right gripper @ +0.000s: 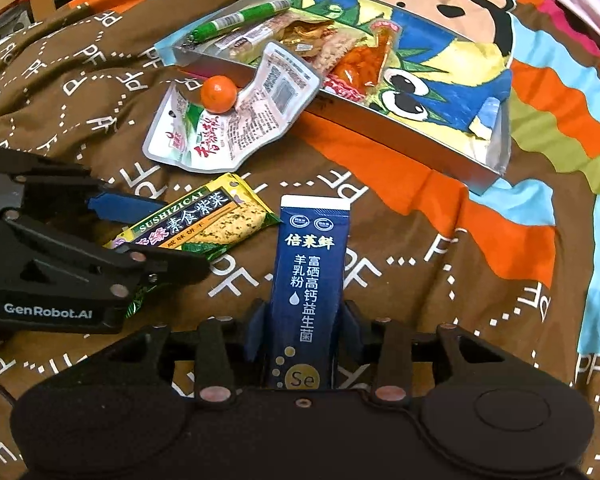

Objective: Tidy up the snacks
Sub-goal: 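Close the left tool on the yellow cracker packet while the right tool holds the blue stick, then carry the yellow packet and blue stick over the tray and open both tools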

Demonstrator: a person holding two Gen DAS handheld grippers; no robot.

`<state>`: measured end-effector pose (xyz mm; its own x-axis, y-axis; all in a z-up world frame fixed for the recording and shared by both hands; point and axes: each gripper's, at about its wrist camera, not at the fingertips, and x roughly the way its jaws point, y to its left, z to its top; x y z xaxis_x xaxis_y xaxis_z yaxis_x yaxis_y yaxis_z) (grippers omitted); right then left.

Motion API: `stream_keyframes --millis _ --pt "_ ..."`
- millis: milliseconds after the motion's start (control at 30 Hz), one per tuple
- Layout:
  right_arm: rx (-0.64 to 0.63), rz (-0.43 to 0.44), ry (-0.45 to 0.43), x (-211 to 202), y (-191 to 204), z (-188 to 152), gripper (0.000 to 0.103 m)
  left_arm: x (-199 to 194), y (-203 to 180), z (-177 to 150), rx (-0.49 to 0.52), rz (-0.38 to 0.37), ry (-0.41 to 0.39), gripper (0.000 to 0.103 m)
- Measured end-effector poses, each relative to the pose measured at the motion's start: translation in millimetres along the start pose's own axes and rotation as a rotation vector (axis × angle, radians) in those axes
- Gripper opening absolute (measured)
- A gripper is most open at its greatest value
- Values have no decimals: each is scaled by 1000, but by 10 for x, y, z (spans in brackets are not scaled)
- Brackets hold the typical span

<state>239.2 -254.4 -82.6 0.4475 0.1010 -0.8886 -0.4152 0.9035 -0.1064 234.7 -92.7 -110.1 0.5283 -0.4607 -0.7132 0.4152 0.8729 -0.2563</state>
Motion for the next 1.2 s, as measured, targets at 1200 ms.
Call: stream_keyframes --millis 1200 --pt "-34 -249 -651 -735 -11 461 36 -846 205 825 -78 170 -512 52"
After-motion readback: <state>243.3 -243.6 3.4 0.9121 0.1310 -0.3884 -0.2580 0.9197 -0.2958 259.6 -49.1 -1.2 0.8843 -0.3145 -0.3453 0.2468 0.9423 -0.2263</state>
